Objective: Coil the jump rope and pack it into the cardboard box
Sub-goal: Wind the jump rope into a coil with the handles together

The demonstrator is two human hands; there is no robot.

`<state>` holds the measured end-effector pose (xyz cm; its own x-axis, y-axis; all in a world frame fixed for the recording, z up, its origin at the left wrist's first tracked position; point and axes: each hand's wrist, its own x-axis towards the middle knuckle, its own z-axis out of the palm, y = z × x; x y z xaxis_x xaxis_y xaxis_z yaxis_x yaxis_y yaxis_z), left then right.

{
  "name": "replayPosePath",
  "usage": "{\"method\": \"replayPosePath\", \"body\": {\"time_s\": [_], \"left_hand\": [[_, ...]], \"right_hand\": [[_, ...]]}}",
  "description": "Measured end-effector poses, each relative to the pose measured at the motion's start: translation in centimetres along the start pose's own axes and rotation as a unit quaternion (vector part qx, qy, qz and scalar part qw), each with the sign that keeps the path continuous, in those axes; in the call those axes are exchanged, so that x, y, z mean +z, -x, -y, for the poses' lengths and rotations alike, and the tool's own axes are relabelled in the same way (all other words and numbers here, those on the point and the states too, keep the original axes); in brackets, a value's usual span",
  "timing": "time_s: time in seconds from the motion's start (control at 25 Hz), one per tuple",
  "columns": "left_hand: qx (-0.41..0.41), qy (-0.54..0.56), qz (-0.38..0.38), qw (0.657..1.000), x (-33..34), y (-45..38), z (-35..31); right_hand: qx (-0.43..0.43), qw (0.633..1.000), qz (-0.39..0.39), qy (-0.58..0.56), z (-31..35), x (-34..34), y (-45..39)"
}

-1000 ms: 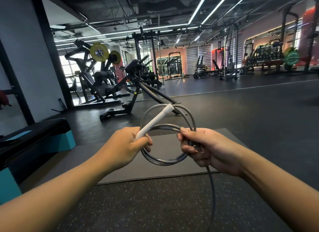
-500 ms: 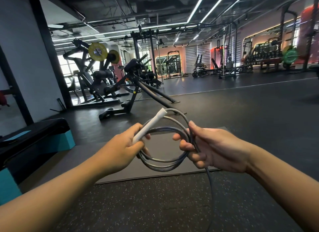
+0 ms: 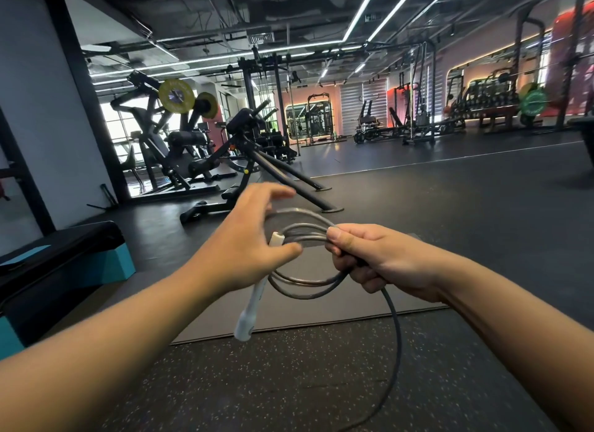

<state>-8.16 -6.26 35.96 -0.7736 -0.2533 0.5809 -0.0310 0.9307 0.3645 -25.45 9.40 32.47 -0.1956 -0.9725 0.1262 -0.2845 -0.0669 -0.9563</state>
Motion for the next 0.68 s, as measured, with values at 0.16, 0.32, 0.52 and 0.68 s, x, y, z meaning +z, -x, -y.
{"method": "replayPosePath", "body": {"time_s": [0.16,0.32,0.52,0.68], "left_hand": [[0.027,-0.149,0.197,0.969,-0.2,-3.5,-4.1],[-0.132,0.005,0.348,0.928,0.1,-4.7,-5.1],[-0.061,-0.156,0.343,0.924,-0.4,-4.5,-4.9],[-0.025,-0.175,0.296,0.939,-1.8,-4.2,-2.7]], "right_hand": [[-0.006,0.999,-0.007,0.034,0.2,0.1,-0.1],[-0.018,0.996,-0.013,0.085,0.7,-0.4,0.5],[-0.053,0.994,0.009,0.098,1.0,-0.6,1.0],[-0.068,0.993,-0.039,0.092,0.6,-2.0,1.4]]}}
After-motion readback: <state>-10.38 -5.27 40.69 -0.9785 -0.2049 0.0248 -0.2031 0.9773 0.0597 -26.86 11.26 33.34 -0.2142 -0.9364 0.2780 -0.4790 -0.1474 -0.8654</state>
